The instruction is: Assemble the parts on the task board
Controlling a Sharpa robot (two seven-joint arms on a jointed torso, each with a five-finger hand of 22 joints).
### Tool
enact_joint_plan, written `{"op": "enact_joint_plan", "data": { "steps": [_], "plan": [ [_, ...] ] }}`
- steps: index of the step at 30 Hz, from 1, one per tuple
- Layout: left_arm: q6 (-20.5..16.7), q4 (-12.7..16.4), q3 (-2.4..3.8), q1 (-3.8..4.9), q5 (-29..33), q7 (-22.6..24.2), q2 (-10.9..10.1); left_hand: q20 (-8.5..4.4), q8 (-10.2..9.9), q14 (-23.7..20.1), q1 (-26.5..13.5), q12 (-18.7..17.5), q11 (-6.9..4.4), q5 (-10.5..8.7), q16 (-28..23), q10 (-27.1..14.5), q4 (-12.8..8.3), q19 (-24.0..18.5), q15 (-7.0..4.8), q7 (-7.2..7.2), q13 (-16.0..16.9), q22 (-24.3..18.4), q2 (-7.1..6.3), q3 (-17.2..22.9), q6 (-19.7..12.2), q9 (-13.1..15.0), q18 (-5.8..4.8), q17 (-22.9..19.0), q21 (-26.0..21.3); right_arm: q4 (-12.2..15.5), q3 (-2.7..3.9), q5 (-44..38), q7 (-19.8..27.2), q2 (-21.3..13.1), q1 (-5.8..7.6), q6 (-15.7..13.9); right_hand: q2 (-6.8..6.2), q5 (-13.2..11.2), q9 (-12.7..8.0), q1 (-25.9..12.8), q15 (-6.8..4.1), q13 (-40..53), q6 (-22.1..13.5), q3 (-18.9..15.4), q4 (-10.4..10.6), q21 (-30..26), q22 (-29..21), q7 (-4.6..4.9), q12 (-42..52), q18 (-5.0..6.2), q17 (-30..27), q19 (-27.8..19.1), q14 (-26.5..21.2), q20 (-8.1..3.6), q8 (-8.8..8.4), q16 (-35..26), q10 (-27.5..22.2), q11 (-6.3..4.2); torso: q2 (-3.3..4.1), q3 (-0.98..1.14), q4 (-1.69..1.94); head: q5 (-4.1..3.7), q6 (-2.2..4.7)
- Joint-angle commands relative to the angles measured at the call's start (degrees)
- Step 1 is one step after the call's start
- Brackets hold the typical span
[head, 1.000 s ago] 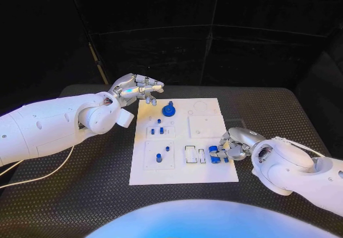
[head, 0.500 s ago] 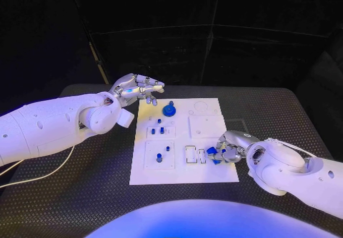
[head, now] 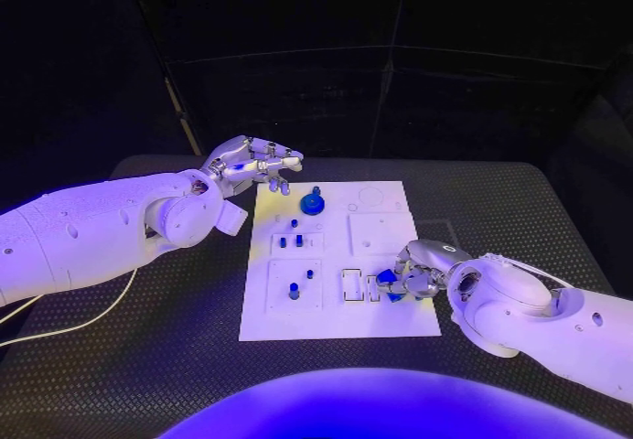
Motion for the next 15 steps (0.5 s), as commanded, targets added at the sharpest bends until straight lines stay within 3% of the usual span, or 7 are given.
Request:
{"op": "enact_joint_plan", "data": {
  "steps": [1,8,15],
  "plan": [
    [0.7,0.17,0.05,0.09,0.01,0.24,-0.03,0.17,0.23,-0.27,-0.15,0.2,-0.12,-0.32,-0.22,-0.34,-0.06,0.16,0.14,-0.06,0.03,-0.05,0.46,-0.23,-0.44,0.0,0.33,-0.07,-0.31,-0.25,-0.44,0.14,-0.85,-0.03,-0.54,0.98,0.85,1.79,0.18,1.33,-0.38,4.32,-0.24,-0.15,-0.35,0.26,0.11,-0.13,-0.22,-1.14,12.0,0.09,5.41,0.03,0.45,0.26,0.64,-0.21,-0.09,0.01,-0.09,-0.06,-0.01],
    [0.88,0.09,0.05,0.09,0.01,0.27,0.03,0.17,0.23,-0.27,-0.15,0.2,-0.12,-0.32,-0.22,-0.34,-0.06,0.16,0.14,-0.06,0.03,-0.05,0.46,-0.23,-0.44,0.0,0.33,-0.07,-0.31,1.25,-0.43,1.53,-0.91,-0.4,-0.6,-2.23,1.46,4.73,0.43,2.22,-0.6,4.73,0.23,-0.4,-0.45,0.39,0.42,-0.45,-0.08,-1.17,12.25,0.26,5.47,-0.13,0.96,0.35,0.9,-0.49,-0.19,0.03,-0.02,-0.25,-0.01],
    [1.01,0.03,0.04,0.07,0.01,0.3,0.07,0.18,0.26,-0.28,-0.2,0.26,-0.12,-0.32,-0.22,-0.37,-0.01,0.17,0.15,-0.07,0.03,-0.09,0.48,-0.31,-0.45,0.0,0.33,-0.08,-0.35,3.94,-0.39,2.96,-0.54,-1.45,-0.6,-9.46,1.81,6.61,0.63,2.72,-0.84,5.42,1.0,-0.64,-0.39,0.93,1.65,-0.83,0.35,-1.39,13.21,0.94,5.67,-0.34,1.39,0.72,1.37,-0.81,-0.16,-0.06,0.11,-0.55,-0.01]
  ]
}}
